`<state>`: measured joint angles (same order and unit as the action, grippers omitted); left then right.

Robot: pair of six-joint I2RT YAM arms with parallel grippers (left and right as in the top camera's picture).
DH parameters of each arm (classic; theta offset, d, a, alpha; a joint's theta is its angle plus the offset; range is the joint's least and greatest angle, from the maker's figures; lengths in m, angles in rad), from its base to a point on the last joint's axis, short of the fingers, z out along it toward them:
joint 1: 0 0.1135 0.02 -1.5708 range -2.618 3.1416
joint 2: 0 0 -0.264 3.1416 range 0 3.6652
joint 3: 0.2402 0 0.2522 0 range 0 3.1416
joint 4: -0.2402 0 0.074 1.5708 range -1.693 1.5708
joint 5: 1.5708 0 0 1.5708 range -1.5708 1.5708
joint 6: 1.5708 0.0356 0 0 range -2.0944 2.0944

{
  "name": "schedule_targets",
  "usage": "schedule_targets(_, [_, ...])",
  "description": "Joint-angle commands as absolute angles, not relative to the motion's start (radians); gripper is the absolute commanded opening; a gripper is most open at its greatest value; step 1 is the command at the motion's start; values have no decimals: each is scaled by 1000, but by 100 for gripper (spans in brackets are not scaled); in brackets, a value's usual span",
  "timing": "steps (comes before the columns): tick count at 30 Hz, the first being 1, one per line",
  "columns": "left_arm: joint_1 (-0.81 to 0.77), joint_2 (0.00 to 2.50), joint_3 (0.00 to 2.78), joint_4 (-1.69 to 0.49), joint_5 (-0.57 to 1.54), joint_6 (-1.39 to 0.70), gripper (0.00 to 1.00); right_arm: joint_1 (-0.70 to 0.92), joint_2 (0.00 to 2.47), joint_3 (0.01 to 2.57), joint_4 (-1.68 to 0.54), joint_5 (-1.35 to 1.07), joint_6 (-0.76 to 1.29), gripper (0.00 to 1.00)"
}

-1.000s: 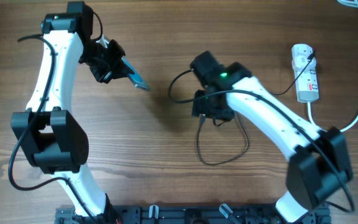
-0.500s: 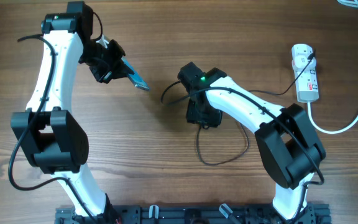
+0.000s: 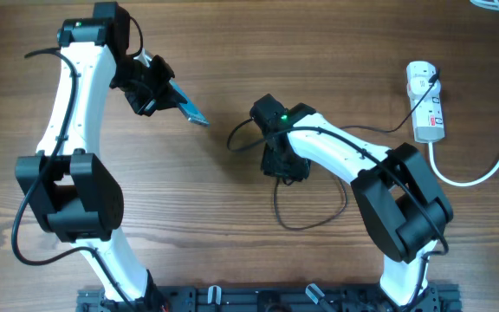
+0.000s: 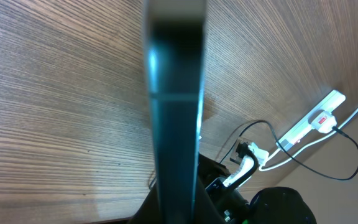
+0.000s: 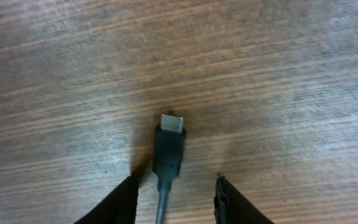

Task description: Plug charger to phone and switch on socket

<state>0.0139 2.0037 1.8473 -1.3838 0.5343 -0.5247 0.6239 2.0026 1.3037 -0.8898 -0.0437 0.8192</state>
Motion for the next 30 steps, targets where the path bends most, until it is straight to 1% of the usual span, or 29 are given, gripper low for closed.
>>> schedule_targets(1, [15, 1975, 1865, -1385, 536, -506, 4, 628, 2024, 1254, -855, -28, 840, 34])
schedule_targets(4, [15, 1975, 1865, -1385, 537, -506, 4, 628, 2024, 1230, -830, -46, 839, 33])
schedule_targets(6, [15, 1975, 1865, -1385, 537, -506, 4, 628, 2024, 1223, -823, -47, 840, 25])
schedule_targets(11, [15, 1975, 1865, -1385, 537, -506, 4, 628, 2024, 1222, -823, -54, 838, 24])
schedule_targets(13, [15, 1975, 1865, -1385, 537, -506, 4, 628, 2024, 1222, -823, -59, 839, 21])
schedule_targets(20, [15, 1975, 1865, -1385, 537, -506, 4, 628, 2024, 1222, -823, -76, 841, 21])
schedule_targets(21, [15, 1975, 1865, -1385, 537, -506, 4, 628, 2024, 1222, -822, -76, 841, 18])
schedule_targets(24, [15, 1975, 1865, -1385, 537, -506, 4, 628, 2024, 1222, -813, -76, 841, 15])
schedule_targets(30, [15, 1975, 1865, -1385, 537, -506, 4, 628, 2024, 1222, -804, -76, 840, 13])
